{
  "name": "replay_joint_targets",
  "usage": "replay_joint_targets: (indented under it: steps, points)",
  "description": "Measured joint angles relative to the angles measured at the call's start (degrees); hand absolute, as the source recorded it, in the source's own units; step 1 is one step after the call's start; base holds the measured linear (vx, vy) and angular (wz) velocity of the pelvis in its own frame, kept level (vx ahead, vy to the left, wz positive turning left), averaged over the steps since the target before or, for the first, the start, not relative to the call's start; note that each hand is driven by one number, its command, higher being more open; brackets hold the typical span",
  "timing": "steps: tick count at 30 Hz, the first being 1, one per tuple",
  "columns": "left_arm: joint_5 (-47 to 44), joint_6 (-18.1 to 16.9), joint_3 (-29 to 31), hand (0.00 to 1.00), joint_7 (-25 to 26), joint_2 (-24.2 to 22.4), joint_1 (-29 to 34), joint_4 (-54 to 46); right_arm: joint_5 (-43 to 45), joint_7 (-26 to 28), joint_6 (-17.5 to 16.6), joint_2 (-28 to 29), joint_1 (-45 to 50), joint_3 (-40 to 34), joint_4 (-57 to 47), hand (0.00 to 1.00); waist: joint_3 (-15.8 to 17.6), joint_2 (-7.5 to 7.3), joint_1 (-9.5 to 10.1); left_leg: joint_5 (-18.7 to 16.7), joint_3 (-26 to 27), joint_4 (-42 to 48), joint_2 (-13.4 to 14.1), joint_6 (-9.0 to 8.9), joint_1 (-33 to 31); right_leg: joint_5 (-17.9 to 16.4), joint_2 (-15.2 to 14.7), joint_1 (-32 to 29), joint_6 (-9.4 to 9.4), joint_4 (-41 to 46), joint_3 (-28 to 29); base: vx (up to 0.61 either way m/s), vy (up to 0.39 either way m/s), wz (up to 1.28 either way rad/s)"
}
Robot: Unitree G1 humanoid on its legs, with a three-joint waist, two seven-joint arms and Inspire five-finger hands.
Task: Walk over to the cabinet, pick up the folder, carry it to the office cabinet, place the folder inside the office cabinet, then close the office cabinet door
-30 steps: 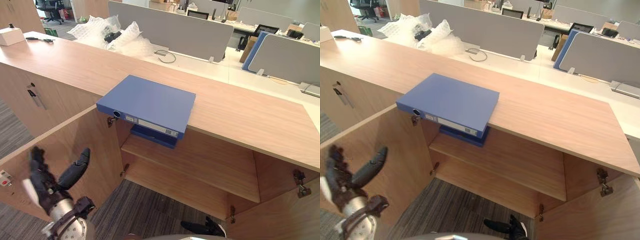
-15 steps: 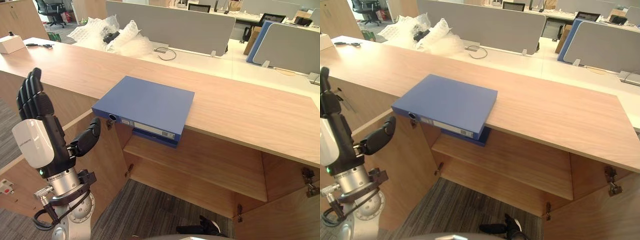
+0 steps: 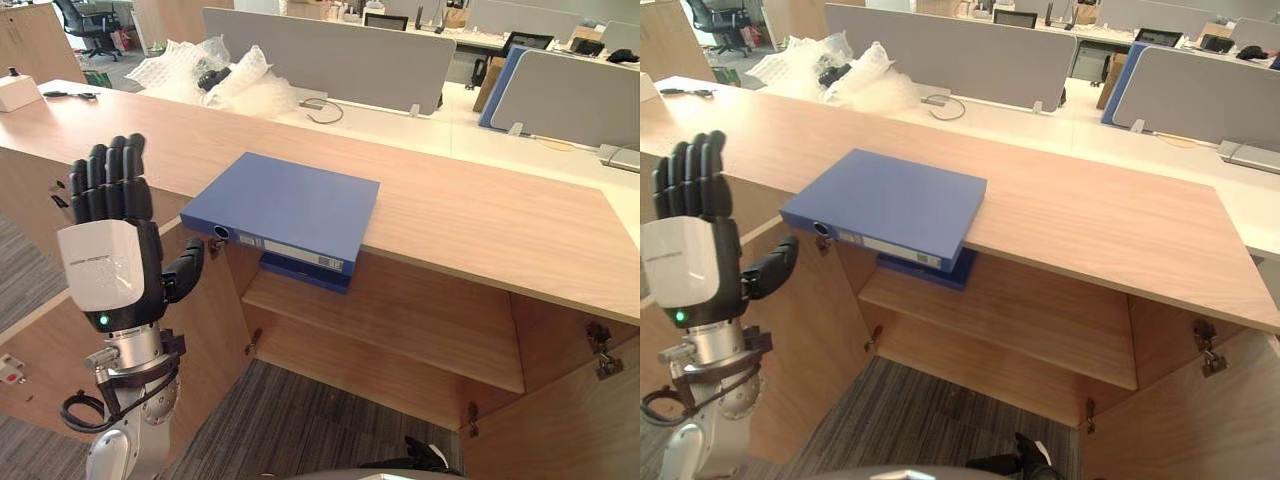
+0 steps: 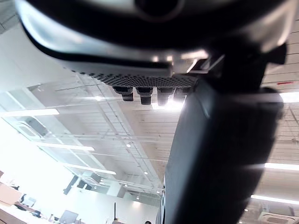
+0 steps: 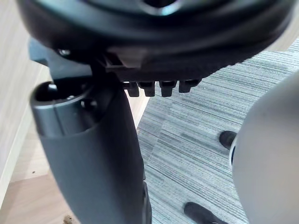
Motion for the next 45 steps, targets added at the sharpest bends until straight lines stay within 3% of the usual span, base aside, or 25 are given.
replay_joint_targets:
  steps: [11,25,45]
  points:
    - [-0.01,-1.87,-0.33,1.00,-2.08,2.25,-0.03,6.15,-0.29,-0.08,-0.09,-1.54,0.00,-0.22,0.95,1.00,0.24,0.66,-0.33,0.66,1.64,-2.03,0.25,0.33,2.04,0.07,-0.02,0.03,-0.09,0.13,1.52,-0.01,0.007,-0.07]
    - [-0.21,-2.92,-5.03,1.00,-7.43,3.19,-1.82,16.63,-0.34,0.01,-0.06,-3.00,-1.07,-0.08,0.63,1.00,1.08,1.94,-3.03,1.47,3.07,-4.45,-0.15,1.01,3.88,0.35,-0.65,0.29,0.06,-0.11,2.40,0.01,0.010,-0.03]
    - [2.79,-2.22,-9.79,1.00,-7.38,9.44,-8.41,19.55,-2.11,0.07,-0.10,-3.22,-1.22,-0.04,-0.38,1.00,0.99,2.93,-4.51,3.11,4.74,-6.25,-0.72,1.56,4.37,2.80,-1.16,0.02,0.93,-2.15,3.95,-0.01,0.014,-0.04]
